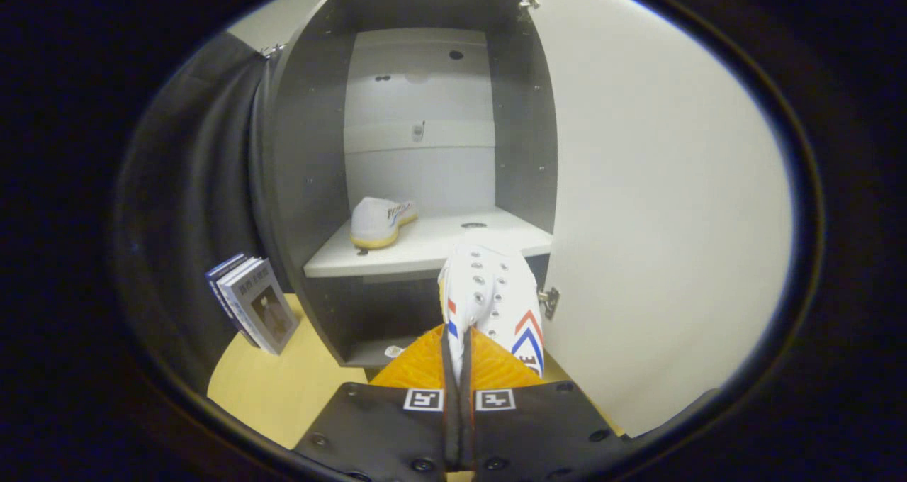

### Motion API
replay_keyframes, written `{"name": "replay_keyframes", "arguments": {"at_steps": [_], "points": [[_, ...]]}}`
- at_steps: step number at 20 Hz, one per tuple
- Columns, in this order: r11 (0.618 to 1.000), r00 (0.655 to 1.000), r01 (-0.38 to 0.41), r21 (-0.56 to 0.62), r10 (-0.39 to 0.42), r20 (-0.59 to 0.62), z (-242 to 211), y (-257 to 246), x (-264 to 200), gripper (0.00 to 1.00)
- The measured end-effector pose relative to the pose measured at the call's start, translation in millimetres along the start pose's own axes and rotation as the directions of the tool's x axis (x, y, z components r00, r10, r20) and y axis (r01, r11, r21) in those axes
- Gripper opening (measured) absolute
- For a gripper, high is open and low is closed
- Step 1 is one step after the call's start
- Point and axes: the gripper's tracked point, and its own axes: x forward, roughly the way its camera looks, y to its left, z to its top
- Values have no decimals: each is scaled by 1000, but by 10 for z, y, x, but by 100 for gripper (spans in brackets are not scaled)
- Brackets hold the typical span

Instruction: Open the shoe cabinet door, grab the shoes and put them into the shoe cabinet, then close the shoe cabinet door.

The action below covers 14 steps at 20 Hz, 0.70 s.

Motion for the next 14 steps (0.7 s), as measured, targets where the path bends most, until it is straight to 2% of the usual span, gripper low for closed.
{"name": "replay_keyframes", "arguments": {"at_steps": [5, 14], "points": [[1000, 999, -15, -7, 15, 29, 423, 148, 380, 2], [997, 994, -57, -54, 51, -97, 649, 288, 1463, 2]]}}
